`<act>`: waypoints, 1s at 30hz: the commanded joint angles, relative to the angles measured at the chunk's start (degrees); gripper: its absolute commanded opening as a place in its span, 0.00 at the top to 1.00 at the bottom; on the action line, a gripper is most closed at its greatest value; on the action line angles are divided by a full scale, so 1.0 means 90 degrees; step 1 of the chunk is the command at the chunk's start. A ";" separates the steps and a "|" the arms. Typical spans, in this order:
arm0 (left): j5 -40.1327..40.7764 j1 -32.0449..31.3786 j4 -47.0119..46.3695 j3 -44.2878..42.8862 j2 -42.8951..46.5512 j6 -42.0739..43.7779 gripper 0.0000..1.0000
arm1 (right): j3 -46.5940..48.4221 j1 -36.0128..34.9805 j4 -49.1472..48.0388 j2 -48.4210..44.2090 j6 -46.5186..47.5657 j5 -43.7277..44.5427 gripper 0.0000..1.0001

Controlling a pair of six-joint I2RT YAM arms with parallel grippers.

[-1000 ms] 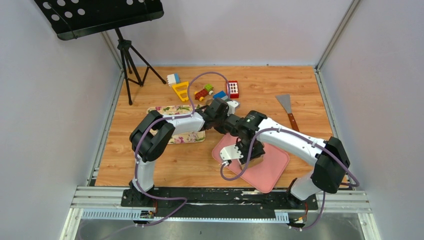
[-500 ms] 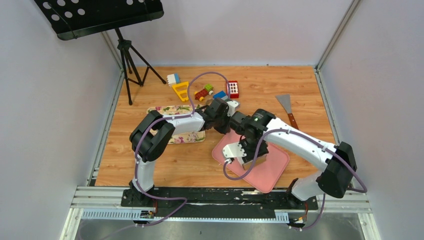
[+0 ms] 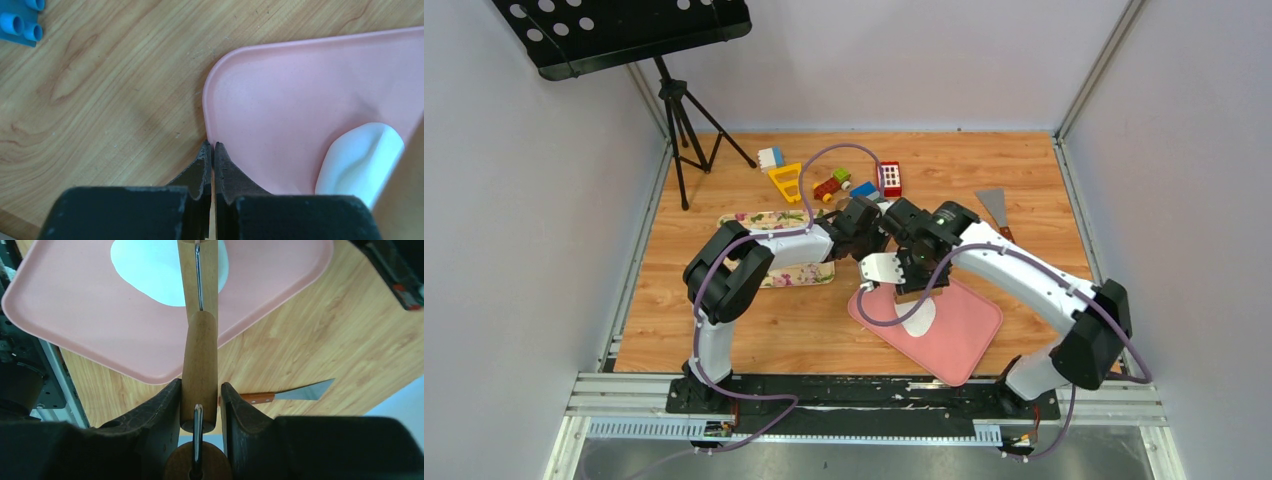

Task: Roll out the dumpling wrappers from the dough
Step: Flatten out the dough on the work surface.

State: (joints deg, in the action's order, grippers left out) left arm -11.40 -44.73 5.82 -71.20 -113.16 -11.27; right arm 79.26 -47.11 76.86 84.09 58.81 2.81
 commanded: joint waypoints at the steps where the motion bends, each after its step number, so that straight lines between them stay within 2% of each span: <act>1: -0.0223 -0.0132 0.0356 -0.0004 -0.0063 0.0041 1.00 | -0.0251 -0.0025 -0.0586 0.0410 -0.0329 0.0313 1.00; 5: -0.0214 -0.0128 0.0359 0.0001 -0.0060 0.0045 1.00 | -0.0502 -0.0187 -0.0546 0.0617 -0.0391 0.0268 1.00; 14: -0.0189 -0.0119 0.0357 -0.0002 -0.0064 0.0041 1.00 | -0.1195 -0.0920 0.0296 0.0684 -0.0450 -0.0106 1.00; 30: -0.0167 -0.0109 0.0365 0.0009 0.0025 0.0022 1.00 | -0.1555 -0.0940 0.0397 0.0296 -0.0641 -0.0856 1.00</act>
State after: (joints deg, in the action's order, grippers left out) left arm -11.29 -44.75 5.82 -71.20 -113.16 -11.42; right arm 68.88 -55.31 76.69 85.10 54.96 4.54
